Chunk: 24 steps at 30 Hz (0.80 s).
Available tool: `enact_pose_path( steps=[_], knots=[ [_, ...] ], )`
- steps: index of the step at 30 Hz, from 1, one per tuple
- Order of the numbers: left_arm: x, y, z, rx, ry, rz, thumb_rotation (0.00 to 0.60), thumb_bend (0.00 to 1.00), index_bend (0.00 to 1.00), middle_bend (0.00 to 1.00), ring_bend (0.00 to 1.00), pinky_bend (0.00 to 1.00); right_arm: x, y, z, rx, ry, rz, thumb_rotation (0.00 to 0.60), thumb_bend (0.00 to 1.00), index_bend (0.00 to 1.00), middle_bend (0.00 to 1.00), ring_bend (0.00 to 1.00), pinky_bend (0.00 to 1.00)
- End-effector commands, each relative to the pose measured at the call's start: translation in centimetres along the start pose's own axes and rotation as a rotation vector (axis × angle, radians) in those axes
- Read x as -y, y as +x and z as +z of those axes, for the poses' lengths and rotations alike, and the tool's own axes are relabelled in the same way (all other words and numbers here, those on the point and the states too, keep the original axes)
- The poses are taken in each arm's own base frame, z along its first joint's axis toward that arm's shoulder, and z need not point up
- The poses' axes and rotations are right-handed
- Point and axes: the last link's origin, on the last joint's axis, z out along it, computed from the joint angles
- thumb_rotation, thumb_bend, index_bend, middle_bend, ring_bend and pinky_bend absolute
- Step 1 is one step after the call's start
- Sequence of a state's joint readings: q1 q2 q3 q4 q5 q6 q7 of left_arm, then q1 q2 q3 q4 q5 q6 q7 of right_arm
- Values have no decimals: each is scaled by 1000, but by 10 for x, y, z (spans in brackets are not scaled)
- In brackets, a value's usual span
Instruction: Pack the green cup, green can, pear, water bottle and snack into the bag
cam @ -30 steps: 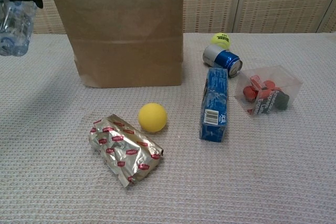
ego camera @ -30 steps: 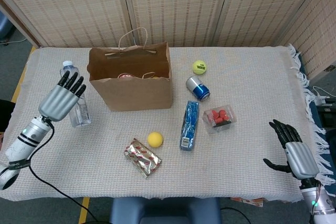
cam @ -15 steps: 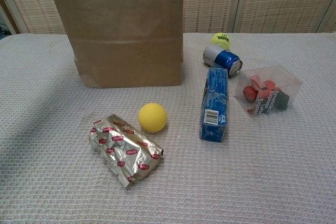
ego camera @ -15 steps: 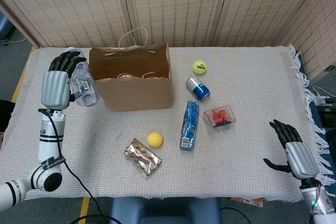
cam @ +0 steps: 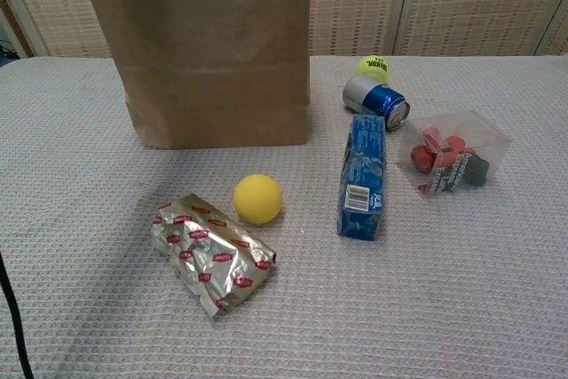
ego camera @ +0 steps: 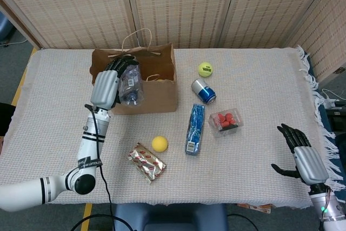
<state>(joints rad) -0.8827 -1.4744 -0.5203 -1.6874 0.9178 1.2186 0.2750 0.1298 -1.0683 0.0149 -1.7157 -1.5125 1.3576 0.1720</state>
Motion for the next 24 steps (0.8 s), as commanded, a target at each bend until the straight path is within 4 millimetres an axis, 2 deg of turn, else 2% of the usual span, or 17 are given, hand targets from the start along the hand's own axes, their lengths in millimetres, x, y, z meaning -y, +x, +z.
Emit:
enact_pose_path(
  steps=[1,5,7,10,13,24],
  knots=[
    [-1,-28,8,125,19,66,600,477,332,245,251,420,0,0,0,3,-3,1,600,73,0,0,0,0],
    [-4,-40,15,155,10,122,600,428,224,126,144,314,0,1,0,4,-2,-1,600,73,0,0,0,0],
    [-7,-44,17,164,12,119,600,391,106,28,41,211,0,1,0,7,-3,2,600,73,0,0,0,0],
    [-12,-46,20,159,3,115,600,376,15,0,0,156,0,0,0,11,-8,-1,600,73,0,0,0,0],
    [-14,-44,21,148,-8,117,600,377,0,0,0,128,0,0,1,13,-8,-4,600,73,0,0,0,0],
    [-14,-32,20,132,-42,161,600,374,0,0,0,127,1,-1,0,11,-10,-11,600,73,0,0,0,0]
  ],
)
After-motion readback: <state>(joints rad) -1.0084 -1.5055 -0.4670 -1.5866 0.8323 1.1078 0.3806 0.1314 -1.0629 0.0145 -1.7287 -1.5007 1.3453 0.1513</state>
